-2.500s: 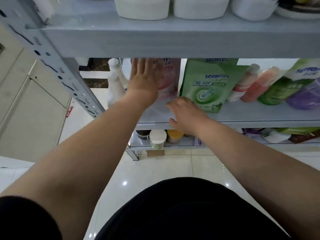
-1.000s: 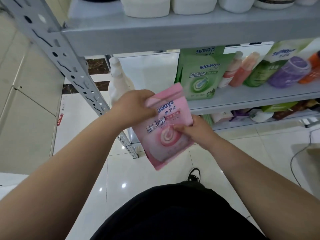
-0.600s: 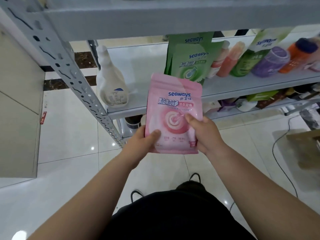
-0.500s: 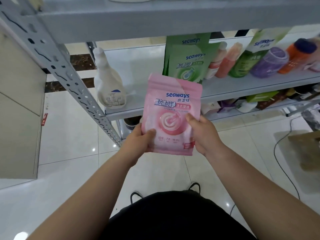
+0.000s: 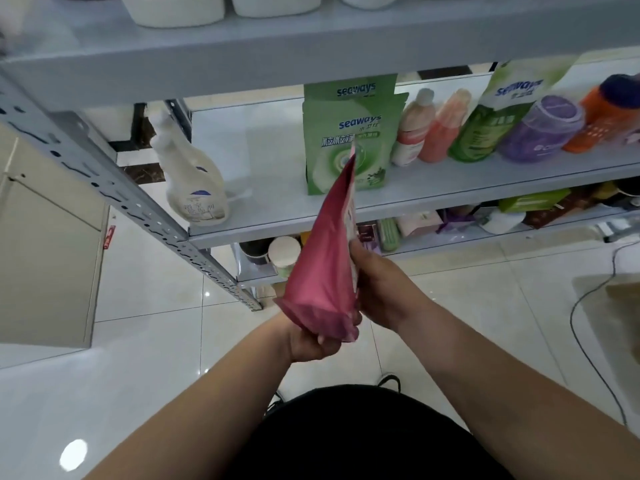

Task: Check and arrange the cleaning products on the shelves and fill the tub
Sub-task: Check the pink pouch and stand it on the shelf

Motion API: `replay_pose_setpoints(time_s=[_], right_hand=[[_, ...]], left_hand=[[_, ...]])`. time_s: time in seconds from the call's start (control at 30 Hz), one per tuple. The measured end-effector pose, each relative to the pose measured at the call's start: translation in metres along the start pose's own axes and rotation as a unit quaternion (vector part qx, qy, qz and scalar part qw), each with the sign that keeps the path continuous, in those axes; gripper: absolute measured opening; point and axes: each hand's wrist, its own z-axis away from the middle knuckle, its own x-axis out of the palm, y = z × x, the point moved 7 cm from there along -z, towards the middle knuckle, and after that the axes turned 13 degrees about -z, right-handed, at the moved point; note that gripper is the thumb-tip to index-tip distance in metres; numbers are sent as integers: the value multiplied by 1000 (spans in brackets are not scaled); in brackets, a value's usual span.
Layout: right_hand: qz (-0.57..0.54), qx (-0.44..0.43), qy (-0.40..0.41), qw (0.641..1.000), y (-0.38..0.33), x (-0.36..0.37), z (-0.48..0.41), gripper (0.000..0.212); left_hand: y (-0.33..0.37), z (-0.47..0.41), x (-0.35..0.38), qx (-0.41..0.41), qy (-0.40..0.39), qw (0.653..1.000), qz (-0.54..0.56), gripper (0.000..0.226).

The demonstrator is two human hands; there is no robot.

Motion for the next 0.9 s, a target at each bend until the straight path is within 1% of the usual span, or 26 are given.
replay_pose_setpoints(time_s=[0.03,0.07,0.1,0.13,0.17,0.2,0.27,0.3,0.33,0.37,0.4,0.43,0.47,0.53,0.57,0.6,0.67,0.73,0.8,0.9], right_hand=[[-30,-7,4,1000,-8,-5,-1,85],[-56,-15,8,998,-16,-10,-1,82],[-74,-30,11,997,-25,-15,0,74],[-77,-50,21,996,-36,-19,0,61],[-69,-73,41,994,-46,-25,1,48],[-50,-92,68,992,-55,-30,2,41],[-2,-122,121,985,-69,-40,1,39],[30,-132,140,981,-73,-43,-1,38],[62,-141,156,976,-76,-46,-3,37],[84,-146,166,972,-76,-45,-4,34],[92,-149,173,969,-75,-44,-5,32],[85,-150,170,970,-72,-40,-6,30],[70,-151,158,973,-70,-34,-6,28],[47,-136,115,983,-64,-23,-6,27],[54,-118,94,987,-61,-19,-5,31],[75,-88,76,990,-56,-16,-5,36],[113,-3,53,992,-42,-12,-3,42],[96,51,42,993,-32,-8,0,34],[77,61,41,994,-30,-6,2,30],[82,61,48,994,-30,-2,4,33]], left_hand=[[3,1,3,14,-23,1000,-8,31],[7,3,5,39,-39,998,-31,33],[13,5,2,72,-36,996,-48,35],[20,7,-5,111,-21,992,-55,35],[27,12,-12,141,-5,989,-47,36],[32,15,-22,157,6,987,-23,39],[41,23,-34,173,14,985,-14,54],[46,26,-40,184,32,981,-55,58],[51,28,-44,197,64,969,-132,57],[54,28,-48,208,111,948,-215,53],[56,29,-49,214,158,923,-278,56],[58,31,-49,221,201,904,-305,63],[60,33,-50,228,240,891,-312,64],[64,38,-56,248,306,869,-300,48],[66,41,-59,250,327,865,-285,38],[66,42,-64,242,338,872,-258,32],[62,43,-67,209,322,903,-195,26],[60,43,-68,173,306,919,-180,23],[60,45,-67,158,294,926,-174,23],[62,46,-68,154,277,931,-182,23]])
